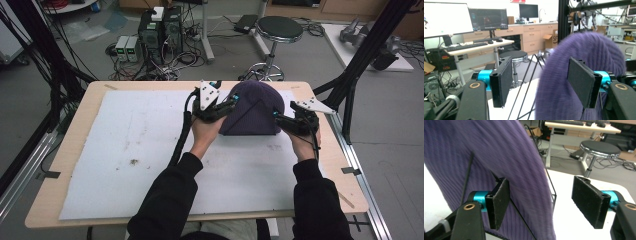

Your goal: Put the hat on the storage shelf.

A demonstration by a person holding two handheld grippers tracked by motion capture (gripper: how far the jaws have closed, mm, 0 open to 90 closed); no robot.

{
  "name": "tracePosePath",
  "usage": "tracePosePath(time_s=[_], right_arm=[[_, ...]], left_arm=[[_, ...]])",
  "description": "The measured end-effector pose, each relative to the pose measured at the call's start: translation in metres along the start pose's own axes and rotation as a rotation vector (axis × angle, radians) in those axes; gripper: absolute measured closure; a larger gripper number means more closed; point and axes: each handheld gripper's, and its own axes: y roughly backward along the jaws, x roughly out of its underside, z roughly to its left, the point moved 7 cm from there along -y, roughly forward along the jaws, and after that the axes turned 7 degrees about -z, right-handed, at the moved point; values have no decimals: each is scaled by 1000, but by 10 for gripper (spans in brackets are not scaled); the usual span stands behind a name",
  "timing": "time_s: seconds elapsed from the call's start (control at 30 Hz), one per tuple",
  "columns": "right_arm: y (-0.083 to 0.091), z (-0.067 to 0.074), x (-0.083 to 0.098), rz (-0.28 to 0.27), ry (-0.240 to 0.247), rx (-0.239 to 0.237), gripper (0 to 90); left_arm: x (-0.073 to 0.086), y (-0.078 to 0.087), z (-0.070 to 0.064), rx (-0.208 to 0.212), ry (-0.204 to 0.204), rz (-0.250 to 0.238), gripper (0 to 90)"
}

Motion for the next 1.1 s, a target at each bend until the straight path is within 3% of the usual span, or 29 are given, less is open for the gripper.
tracePosePath(time_s=[0.3, 0.7, 0.93, 1.1], right_arm=[[10, 7, -9, -51, 15, 4, 253], [16, 8, -22, -174, -42, 39, 123], [25, 13, -27, -232, -32, 24, 119], [33, 16, -28, -245, -36, 19, 118]], left_arm=[[-13, 38, 33, -64, -20, -33, 356], [-31, 89, 91, -198, -9, -71, 290], [-35, 117, 105, -229, -7, -94, 270], [-33, 134, 111, -257, -12, -98, 246]])
